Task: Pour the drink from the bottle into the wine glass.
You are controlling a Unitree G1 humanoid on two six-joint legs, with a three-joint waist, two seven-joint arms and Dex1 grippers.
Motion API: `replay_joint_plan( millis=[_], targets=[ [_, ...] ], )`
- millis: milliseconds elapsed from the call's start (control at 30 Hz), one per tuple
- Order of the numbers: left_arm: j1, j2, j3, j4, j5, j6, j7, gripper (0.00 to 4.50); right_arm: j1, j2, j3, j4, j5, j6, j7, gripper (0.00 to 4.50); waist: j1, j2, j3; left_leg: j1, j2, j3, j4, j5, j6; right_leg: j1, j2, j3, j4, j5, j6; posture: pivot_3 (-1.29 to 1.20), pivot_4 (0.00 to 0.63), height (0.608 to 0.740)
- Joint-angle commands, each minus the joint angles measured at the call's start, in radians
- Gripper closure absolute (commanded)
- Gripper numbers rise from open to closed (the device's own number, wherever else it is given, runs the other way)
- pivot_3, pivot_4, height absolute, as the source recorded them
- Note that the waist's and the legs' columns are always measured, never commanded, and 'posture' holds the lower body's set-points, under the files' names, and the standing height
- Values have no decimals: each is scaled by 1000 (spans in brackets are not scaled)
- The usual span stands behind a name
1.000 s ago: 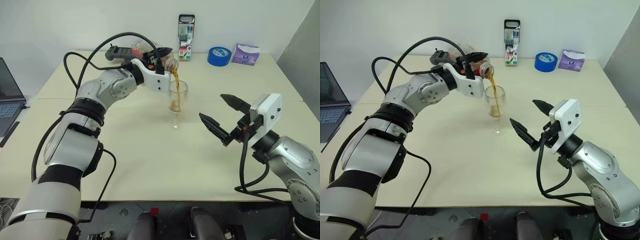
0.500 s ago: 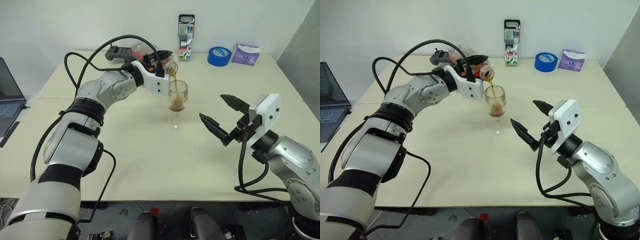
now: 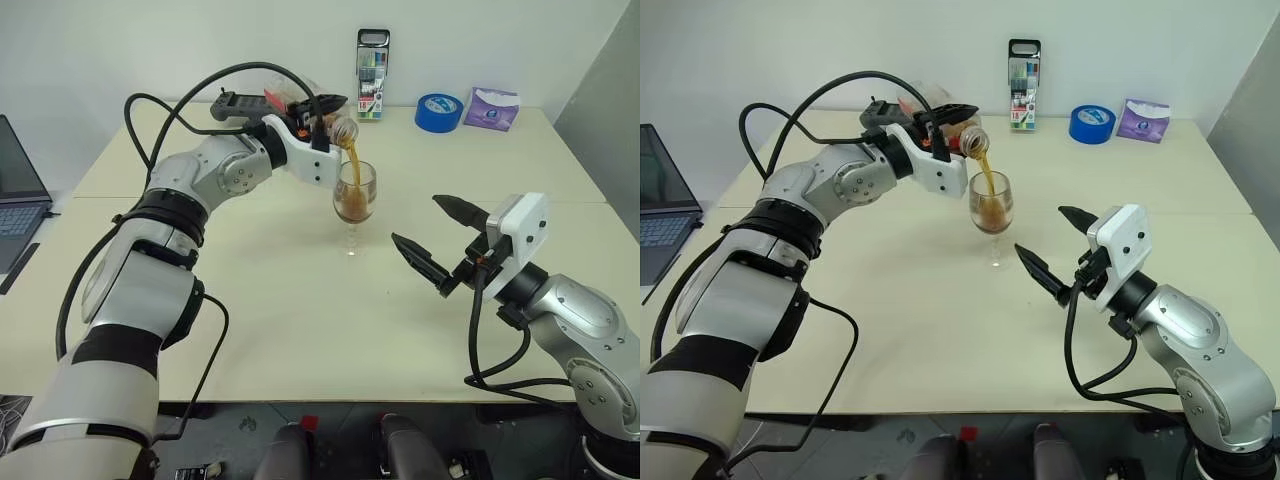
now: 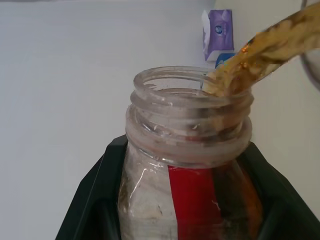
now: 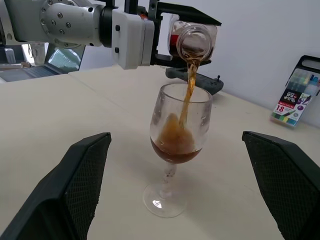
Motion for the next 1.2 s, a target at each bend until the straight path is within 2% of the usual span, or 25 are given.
replay_joint_plan(
  millis=[33, 600, 867, 1033, 1200],
  targets=[
    [-43, 16, 2, 8, 3, -6, 32, 2338, -9, -5, 0, -13, -3, -18, 8, 0, 0, 0, 0, 0, 0, 0, 0, 0, 0, 0, 0, 0, 0, 0, 0, 0, 150, 740],
    [-79, 17, -27, 51, 34, 0, 83, 2338, -8, -5, 4, -8, -18, -22, 8, 0, 0, 0, 0, 0, 0, 1, 0, 0, 0, 0, 0, 0, 0, 0, 0, 0, 150, 740],
    [-66, 7, -11, 49, 4, 0, 63, 2338, -18, 0, 3, -1, -26, -23, 14, 0, 0, 0, 0, 0, 0, 1, 0, 0, 0, 0, 0, 0, 0, 0, 0, 0, 150, 740],
    [-36, -30, 80, 71, -166, -11, -77, 2338, -44, 14, -7, 10, -3, 1, -3, 0, 0, 0, 0, 0, 0, 1, 1, 0, 0, 0, 0, 0, 1, 0, 0, 0, 150, 740],
    [26, -80, 260, 59, -451, 86, -330, 2338, -106, 11, -9, 20, 30, 63, -23, 0, -3, 0, 0, 0, 1, 1, 2, 0, 0, 0, 0, 0, 1, 0, 0, 0, 150, 740]
  ],
)
